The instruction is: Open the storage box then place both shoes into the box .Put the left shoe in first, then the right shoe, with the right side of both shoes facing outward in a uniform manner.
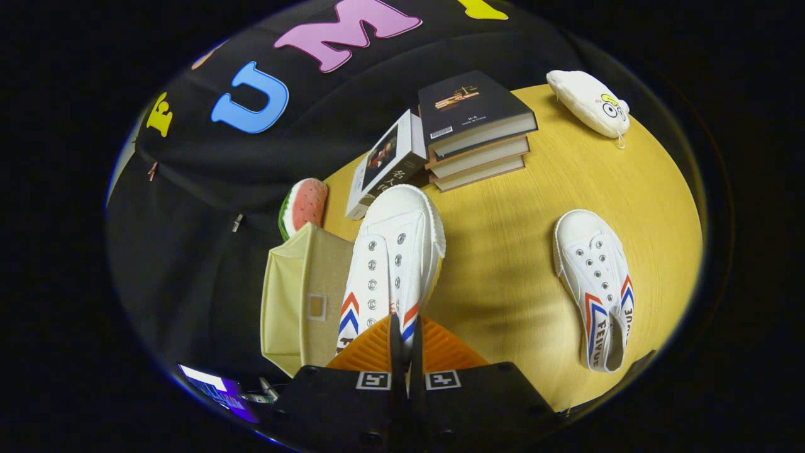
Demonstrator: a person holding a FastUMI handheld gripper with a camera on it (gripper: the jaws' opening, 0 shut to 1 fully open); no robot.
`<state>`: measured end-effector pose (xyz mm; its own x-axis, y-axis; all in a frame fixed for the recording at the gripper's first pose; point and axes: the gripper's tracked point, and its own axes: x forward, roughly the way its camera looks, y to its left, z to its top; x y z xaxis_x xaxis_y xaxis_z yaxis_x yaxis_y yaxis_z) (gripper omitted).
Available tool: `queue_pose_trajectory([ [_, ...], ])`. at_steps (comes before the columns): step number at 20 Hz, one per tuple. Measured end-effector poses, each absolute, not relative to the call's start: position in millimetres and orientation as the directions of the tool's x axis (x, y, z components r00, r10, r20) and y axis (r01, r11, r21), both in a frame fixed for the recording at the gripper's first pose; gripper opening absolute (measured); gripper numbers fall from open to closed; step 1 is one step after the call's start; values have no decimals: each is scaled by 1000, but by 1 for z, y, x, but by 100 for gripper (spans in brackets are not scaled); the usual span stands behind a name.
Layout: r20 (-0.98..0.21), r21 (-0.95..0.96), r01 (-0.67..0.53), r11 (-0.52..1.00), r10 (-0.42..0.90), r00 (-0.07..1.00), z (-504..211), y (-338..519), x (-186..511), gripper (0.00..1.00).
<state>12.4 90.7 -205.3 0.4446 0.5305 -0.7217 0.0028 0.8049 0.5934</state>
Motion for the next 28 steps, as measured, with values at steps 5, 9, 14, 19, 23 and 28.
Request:
queue_pose_trajectory([
  [5, -660, 642, -68, 764, 596, 457, -152, 124, 10, 5],
  [9, -615, 685, -114, 719, 655, 439, -118, 177, 5, 5],
  [14, -602, 701, -148, 698, 690, 401, -120, 258, -1, 5],
  [19, -644, 679, -135, 721, 674, 362, -161, 324, -10, 5],
  [23, -688, 651, -79, 755, 632, 357, -193, 340, -12, 5],
  [28, -728, 627, -38, 778, 602, 329, -223, 347, -8, 5],
])
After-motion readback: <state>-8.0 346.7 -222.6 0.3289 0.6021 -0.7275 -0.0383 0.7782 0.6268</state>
